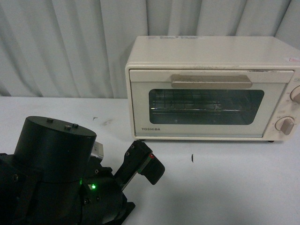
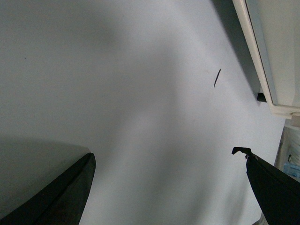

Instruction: Open oven

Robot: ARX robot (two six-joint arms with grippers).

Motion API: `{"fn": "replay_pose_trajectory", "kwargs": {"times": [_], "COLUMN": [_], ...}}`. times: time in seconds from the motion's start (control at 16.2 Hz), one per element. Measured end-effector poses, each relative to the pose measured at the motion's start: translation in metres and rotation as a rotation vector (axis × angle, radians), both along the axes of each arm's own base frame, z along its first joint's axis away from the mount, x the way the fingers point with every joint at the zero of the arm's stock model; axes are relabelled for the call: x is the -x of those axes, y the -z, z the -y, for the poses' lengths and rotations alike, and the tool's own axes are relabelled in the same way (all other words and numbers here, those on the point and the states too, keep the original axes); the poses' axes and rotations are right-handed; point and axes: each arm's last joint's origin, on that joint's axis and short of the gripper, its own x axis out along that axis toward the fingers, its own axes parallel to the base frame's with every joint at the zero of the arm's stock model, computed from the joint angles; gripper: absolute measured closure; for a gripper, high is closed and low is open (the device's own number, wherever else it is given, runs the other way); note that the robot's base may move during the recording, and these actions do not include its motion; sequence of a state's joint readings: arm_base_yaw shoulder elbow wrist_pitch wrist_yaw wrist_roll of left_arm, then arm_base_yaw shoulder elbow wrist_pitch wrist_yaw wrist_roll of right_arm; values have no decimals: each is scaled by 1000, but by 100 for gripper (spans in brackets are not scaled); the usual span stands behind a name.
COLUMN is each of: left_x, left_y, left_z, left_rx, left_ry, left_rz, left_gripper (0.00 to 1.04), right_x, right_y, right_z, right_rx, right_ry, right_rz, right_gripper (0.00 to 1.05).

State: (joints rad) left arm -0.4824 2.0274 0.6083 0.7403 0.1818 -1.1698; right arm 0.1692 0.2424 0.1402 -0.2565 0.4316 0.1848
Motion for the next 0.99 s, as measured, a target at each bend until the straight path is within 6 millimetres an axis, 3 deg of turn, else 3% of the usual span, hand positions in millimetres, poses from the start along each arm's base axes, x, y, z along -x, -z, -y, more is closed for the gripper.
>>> {"fn": "replay_pose_trajectory", "kwargs": {"times": [0.06, 0.12, 0.19, 0.25, 0.31, 0.43, 0.62, 0.99], "left_x": [0, 0, 0, 0, 0, 0, 0, 0], "left_y": [0, 0, 0, 0, 0, 0, 0, 0], "left_z": [0, 0, 0, 0, 0, 0, 0, 0], "left_rx": [-1, 1, 0, 0, 1, 1, 1, 1], "left_ry": [-1, 0, 1, 1, 1, 1, 1, 1], "left_rz": [1, 0, -1, -1, 0, -1, 0, 0], "left_gripper": [7, 7, 7, 7, 7, 7, 7, 7], "right_x": [-4, -16, -63, -117, -152, -175, -207, -222], "right_y": [-4, -38, -84, -128, -152, -156, -149, -132], "right_z": [2, 17, 14, 7, -13, -26, -39, -59], "right_rx": [-20, -41, 55, 261, 443, 572, 834, 1147], "right_ry": [92, 376, 250, 136, -14, -109, -260, -533], "right_rz": [13, 178, 253, 270, 259, 211, 96, 42], "right_gripper": [6, 6, 6, 6, 6, 7, 41, 88]}}
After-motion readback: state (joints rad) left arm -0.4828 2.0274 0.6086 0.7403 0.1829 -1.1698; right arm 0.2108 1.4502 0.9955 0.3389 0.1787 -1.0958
